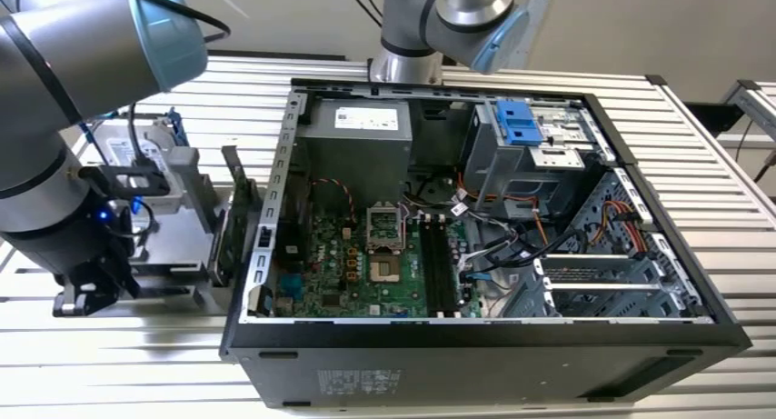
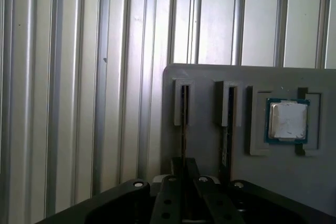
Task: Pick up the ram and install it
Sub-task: 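Pick up the ram and move it above insertion slot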
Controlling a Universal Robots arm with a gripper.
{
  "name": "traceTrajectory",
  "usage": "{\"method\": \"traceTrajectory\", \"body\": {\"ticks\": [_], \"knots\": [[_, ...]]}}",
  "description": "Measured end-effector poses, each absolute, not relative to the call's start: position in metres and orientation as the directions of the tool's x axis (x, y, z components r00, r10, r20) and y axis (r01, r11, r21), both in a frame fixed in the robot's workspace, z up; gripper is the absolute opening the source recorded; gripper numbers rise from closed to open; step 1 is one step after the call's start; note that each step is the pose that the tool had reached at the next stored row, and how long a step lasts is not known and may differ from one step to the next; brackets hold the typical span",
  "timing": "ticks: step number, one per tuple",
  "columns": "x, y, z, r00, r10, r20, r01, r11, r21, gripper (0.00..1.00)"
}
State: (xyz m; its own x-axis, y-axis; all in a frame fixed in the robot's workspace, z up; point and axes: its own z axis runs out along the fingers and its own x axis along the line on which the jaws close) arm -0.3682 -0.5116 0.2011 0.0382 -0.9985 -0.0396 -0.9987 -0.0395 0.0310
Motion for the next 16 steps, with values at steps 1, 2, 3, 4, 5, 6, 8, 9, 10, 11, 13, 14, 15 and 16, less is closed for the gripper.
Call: {"method": "traceTrajectory", "body": {"ticks": [1, 2, 3, 4, 5, 6, 8, 9, 10, 11, 13, 14, 15, 16], "knots": [[-0.368, -0.512, 0.202, 0.038, -0.998, -0.04, -0.999, -0.039, 0.031, 0.0], [-0.368, -0.512, 0.203, 0.038, -0.998, -0.04, -0.999, -0.039, 0.031, 0.0], [-0.368, -0.512, 0.204, 0.038, -0.998, -0.04, -0.999, -0.039, 0.031, 0.0], [-0.368, -0.512, 0.206, 0.038, -0.998, -0.04, -0.999, -0.039, 0.031, 0.0], [-0.368, -0.512, 0.207, 0.038, -0.998, -0.04, -0.999, -0.04, 0.031, 0.0], [-0.368, -0.512, 0.208, 0.038, -0.998, -0.04, -0.999, -0.039, 0.031, 0.0], [-0.368, -0.512, 0.21, 0.038, -0.998, -0.04, -0.999, -0.039, 0.031, 0.0], [-0.368, -0.512, 0.21, 0.038, -0.998, -0.04, -0.999, -0.039, 0.031, 0.0], [-0.368, -0.512, 0.211, 0.038, -0.998, -0.04, -0.999, -0.039, 0.031, 0.0], [-0.368, -0.512, 0.212, 0.038, -0.998, -0.04, -0.999, -0.039, 0.031, 0.0], [-0.368, -0.512, 0.214, 0.038, -0.998, -0.04, -0.999, -0.039, 0.031, 0.0], [-0.368, -0.512, 0.215, 0.038, -0.998, -0.04, -0.999, -0.039, 0.031, 0.0], [-0.368, -0.512, 0.216, 0.038, -0.998, -0.04, -0.999, -0.039, 0.031, 0.0], [-0.368, -0.512, 0.216, 0.038, -0.998, -0.04, -0.999, -0.039, 0.031, 0.0]]}}
